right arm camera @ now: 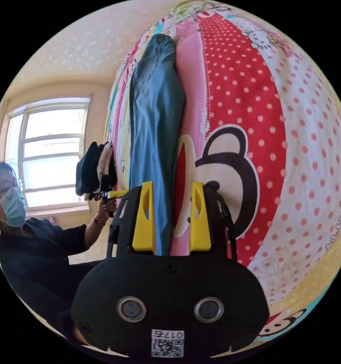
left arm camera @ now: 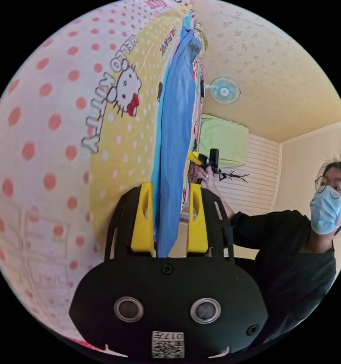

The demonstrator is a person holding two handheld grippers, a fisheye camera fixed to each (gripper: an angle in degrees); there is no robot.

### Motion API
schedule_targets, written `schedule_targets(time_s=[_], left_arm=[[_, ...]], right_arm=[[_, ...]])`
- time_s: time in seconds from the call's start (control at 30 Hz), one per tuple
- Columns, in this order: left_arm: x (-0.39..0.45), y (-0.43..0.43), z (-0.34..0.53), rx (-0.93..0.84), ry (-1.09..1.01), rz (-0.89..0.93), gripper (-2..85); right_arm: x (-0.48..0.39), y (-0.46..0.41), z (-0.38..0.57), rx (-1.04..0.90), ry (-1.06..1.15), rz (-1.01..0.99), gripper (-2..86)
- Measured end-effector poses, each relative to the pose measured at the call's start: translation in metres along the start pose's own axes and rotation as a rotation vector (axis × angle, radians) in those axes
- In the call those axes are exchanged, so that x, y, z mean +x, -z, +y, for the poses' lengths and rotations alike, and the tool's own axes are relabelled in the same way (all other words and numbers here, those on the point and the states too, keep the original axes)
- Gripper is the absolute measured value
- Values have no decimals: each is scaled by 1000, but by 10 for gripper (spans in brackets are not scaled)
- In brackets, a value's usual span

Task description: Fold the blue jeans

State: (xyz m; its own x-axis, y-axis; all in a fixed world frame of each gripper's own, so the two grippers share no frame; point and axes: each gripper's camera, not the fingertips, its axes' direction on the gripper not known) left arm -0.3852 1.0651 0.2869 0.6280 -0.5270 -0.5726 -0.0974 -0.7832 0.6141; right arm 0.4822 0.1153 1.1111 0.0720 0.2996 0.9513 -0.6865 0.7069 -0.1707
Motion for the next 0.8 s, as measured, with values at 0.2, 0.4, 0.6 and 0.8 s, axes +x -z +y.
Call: schedule_targets(time_s=[0.2, 0.4, 0.6, 0.8], left_arm=[[-3, -38, -44, -136, -18, 32, 105], [-12, -95, -48, -341, 25, 141, 73], [9, -76, 18, -245, -41, 268, 10], [136, -33, 126, -151, -327, 383, 0]], right_arm=[[49, -16, 56, 40, -66, -402, 111], [28, -59, 31, -237, 42, -531, 66], [10, -1, 99, -98, 86, -684, 25], [-95, 72, 191, -125, 317, -702, 8]])
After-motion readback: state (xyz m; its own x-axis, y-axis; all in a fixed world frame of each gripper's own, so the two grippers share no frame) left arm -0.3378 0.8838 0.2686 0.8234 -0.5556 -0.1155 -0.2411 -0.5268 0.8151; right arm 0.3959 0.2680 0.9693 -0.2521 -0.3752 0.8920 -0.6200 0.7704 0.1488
